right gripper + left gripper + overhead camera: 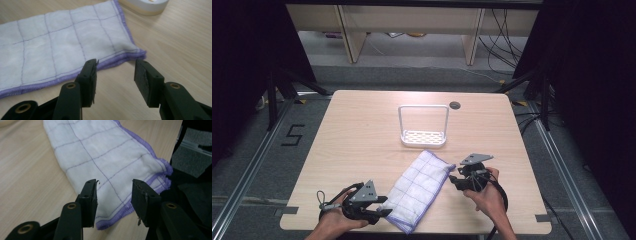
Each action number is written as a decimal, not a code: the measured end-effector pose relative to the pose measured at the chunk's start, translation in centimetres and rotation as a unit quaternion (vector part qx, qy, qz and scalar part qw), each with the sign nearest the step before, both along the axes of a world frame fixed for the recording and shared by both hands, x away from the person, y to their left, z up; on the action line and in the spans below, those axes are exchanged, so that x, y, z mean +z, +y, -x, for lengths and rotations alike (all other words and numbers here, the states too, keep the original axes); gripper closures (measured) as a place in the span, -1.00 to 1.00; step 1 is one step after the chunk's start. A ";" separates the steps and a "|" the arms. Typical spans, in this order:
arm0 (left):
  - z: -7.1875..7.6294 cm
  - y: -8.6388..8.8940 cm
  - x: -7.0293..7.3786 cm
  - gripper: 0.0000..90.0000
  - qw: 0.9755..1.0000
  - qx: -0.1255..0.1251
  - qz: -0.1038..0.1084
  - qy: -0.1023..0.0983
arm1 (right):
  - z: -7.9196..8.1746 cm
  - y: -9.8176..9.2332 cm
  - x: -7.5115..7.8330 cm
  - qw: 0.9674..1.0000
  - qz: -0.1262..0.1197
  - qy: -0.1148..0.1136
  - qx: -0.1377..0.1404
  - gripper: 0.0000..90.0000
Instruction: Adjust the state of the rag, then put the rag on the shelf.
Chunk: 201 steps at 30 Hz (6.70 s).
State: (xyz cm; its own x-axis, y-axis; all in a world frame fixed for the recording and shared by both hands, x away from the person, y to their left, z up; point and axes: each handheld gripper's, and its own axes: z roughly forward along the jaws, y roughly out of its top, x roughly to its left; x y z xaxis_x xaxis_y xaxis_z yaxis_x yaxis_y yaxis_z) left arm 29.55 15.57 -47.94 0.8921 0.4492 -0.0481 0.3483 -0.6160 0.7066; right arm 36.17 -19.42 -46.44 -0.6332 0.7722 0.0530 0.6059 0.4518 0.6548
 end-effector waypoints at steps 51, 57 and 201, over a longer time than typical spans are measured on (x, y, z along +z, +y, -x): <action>-0.4 -3.2 -2.4 0.68 0.995 -0.037 0.017 0.090 | -9.5 6.0 -2.0 0.999 0.000 0.040 0.021 0.85; -1.9 -1.6 -1.6 0.22 0.994 -0.008 0.053 0.093 | -10.2 6.2 -1.4 0.999 0.003 0.040 0.010 0.51; -9.0 -2.8 15.9 0.89 0.987 0.009 0.144 -0.071 | -0.7 4.2 14.3 0.987 -0.085 -0.116 0.068 0.91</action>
State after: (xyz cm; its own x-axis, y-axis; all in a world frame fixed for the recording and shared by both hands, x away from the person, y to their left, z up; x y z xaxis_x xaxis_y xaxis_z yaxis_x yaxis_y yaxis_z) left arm 38.59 12.76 -31.99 0.8913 0.4507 -0.0503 0.2415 -0.3780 0.8937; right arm 36.87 -15.22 -32.13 -0.7404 0.6720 0.0164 0.3727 0.3900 0.8420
